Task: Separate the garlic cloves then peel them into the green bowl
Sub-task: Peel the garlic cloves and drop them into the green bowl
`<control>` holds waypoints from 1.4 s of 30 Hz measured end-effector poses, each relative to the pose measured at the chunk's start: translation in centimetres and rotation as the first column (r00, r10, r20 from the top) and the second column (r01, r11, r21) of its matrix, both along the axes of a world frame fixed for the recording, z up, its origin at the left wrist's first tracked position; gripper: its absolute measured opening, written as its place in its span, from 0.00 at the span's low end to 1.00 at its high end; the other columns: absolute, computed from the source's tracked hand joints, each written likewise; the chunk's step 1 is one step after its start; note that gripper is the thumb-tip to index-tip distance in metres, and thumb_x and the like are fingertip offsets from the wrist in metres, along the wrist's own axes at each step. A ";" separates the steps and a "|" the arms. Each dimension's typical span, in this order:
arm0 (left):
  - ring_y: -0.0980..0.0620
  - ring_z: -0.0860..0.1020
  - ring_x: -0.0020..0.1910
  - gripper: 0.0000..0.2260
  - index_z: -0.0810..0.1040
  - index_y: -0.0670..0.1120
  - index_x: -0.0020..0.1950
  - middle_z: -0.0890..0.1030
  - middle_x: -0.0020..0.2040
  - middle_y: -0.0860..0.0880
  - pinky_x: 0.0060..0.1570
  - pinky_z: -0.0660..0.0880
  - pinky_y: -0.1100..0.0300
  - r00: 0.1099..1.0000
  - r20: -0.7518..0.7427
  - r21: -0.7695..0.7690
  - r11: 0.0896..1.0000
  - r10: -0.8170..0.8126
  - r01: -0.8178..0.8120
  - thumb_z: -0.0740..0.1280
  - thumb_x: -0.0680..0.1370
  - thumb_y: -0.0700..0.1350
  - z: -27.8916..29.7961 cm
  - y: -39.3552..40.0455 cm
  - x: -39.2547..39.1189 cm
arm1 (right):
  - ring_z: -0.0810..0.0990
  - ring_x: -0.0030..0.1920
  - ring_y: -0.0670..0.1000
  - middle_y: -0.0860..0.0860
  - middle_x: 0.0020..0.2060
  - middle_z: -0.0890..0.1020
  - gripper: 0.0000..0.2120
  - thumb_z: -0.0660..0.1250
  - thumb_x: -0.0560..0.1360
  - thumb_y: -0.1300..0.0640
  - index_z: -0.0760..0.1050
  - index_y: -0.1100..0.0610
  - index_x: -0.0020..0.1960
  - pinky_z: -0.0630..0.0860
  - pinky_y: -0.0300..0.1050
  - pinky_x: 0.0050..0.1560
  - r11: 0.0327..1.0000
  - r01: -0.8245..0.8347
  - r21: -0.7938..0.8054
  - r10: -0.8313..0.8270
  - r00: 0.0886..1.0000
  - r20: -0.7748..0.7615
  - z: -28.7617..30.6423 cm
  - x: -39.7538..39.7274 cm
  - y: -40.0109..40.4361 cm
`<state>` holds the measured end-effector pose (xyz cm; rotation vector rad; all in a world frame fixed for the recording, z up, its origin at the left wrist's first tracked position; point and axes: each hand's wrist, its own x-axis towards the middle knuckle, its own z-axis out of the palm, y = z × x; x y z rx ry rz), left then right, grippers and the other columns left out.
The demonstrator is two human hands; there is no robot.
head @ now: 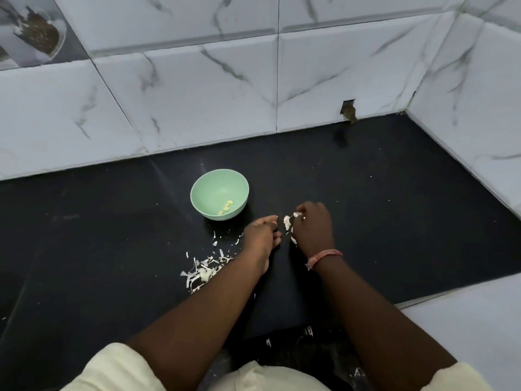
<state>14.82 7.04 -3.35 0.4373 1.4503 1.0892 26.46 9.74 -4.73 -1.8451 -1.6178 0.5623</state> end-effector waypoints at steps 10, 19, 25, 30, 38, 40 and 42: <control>0.48 0.83 0.39 0.05 0.82 0.35 0.49 0.85 0.42 0.39 0.38 0.82 0.61 0.994 0.076 0.122 0.990 -0.080 0.071 0.66 0.80 0.33 2.2 -3.0 -5.5 | 0.86 0.46 0.50 0.52 0.44 0.86 0.10 0.69 0.75 0.68 0.82 0.55 0.50 0.84 0.50 0.50 0.989 0.097 -0.112 -0.145 0.788 -0.598 2.0 -6.7 -5.5; 0.44 0.85 0.41 0.04 0.83 0.34 0.48 0.86 0.42 0.37 0.45 0.83 0.57 0.996 0.008 0.126 0.988 -0.091 0.090 0.69 0.77 0.34 3.7 -8.1 -13.2 | 0.86 0.42 0.50 0.56 0.41 0.87 0.05 0.72 0.74 0.69 0.84 0.62 0.47 0.83 0.43 0.45 0.993 -0.055 -0.107 -0.038 0.695 -0.718 3.0 -12.5 -10.2; 0.50 0.82 0.38 0.03 0.83 0.36 0.46 0.83 0.38 0.42 0.42 0.82 0.59 0.998 -0.051 0.076 0.996 -0.047 0.051 0.71 0.77 0.36 2.6 -9.8 -14.7 | 0.86 0.42 0.49 0.54 0.41 0.88 0.04 0.74 0.74 0.68 0.85 0.61 0.48 0.82 0.43 0.46 0.980 -0.147 -0.136 0.006 0.697 -0.717 2.4 -13.3 -11.4; 0.52 0.78 0.31 0.04 0.82 0.34 0.44 0.80 0.34 0.42 0.33 0.78 0.62 0.987 -0.162 0.071 0.997 0.017 -0.005 0.69 0.76 0.35 2.7 -9.9 -13.7 | 0.86 0.43 0.48 0.53 0.41 0.88 0.07 0.71 0.75 0.69 0.85 0.61 0.49 0.82 0.40 0.46 0.978 -0.169 -0.119 0.038 0.710 -0.703 2.3 -13.9 -11.7; 0.52 0.78 0.27 0.04 0.82 0.32 0.42 0.80 0.31 0.42 0.30 0.75 0.63 0.965 -0.255 0.114 0.993 0.059 -0.031 0.69 0.74 0.32 3.1 -10.4 -13.3 | 0.86 0.42 0.62 0.61 0.40 0.87 0.07 0.71 0.75 0.71 0.85 0.61 0.45 0.85 0.54 0.48 0.956 -0.173 -0.236 -0.094 0.581 -0.808 2.2 -13.8 -11.4; 0.52 0.78 0.28 0.04 0.83 0.35 0.41 0.81 0.32 0.42 0.31 0.75 0.62 0.956 -0.288 0.137 0.990 0.064 -0.025 0.69 0.74 0.33 2.7 -10.5 -13.2 | 0.87 0.43 0.66 0.61 0.41 0.87 0.07 0.70 0.75 0.71 0.85 0.62 0.46 0.85 0.57 0.49 0.950 -0.176 -0.259 -0.119 0.562 -0.819 2.1 -13.7 -11.4; 0.51 0.78 0.29 0.04 0.83 0.38 0.39 0.81 0.32 0.41 0.32 0.76 0.61 0.945 -0.319 0.147 0.989 0.075 -0.028 0.70 0.74 0.35 2.4 -10.5 -12.9 | 0.87 0.43 0.66 0.62 0.42 0.87 0.06 0.70 0.76 0.71 0.84 0.64 0.47 0.85 0.58 0.49 0.944 -0.181 -0.276 -0.135 0.551 -0.823 2.0 -13.5 -11.2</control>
